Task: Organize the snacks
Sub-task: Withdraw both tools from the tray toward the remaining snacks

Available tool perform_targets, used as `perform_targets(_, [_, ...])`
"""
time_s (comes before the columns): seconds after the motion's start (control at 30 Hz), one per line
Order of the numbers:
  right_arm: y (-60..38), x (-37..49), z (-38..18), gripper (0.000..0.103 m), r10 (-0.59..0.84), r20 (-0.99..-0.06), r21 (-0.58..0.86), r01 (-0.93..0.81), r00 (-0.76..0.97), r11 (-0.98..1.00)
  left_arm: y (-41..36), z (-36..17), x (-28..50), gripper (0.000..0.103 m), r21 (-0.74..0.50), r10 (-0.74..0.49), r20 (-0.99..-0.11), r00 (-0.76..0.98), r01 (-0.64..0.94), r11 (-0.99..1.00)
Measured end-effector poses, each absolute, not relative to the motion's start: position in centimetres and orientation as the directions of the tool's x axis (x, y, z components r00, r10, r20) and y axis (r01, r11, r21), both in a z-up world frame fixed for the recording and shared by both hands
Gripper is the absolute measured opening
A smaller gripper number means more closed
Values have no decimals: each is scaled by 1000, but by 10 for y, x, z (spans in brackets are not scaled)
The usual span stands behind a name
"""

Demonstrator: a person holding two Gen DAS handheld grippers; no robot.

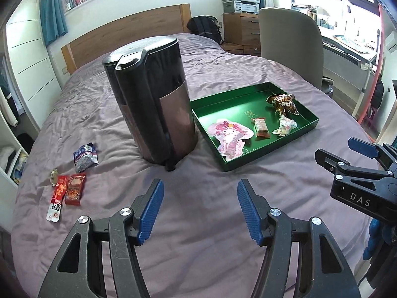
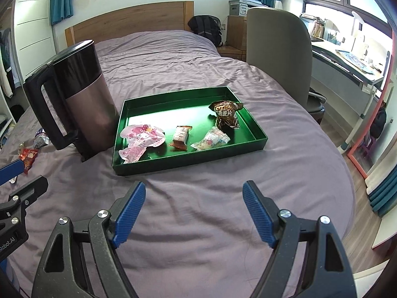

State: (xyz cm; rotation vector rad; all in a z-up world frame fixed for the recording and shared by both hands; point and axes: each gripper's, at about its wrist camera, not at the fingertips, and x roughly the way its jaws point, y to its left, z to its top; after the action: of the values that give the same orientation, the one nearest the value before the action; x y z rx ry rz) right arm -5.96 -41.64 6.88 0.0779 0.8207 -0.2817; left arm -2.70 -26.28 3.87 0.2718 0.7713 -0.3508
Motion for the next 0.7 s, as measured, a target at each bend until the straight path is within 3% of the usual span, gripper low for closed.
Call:
perform_targets(0.43, [-367,-68,67,103,-165,-744,-53,189,648,981,-221,41,-39,71,108,-179,-720,671,363,925])
perform_targets(0.7, [-349,-67,69,103,-155,-746,-65,160,648,985,-203,43,-40,72,104,-173,-712,680,345,933])
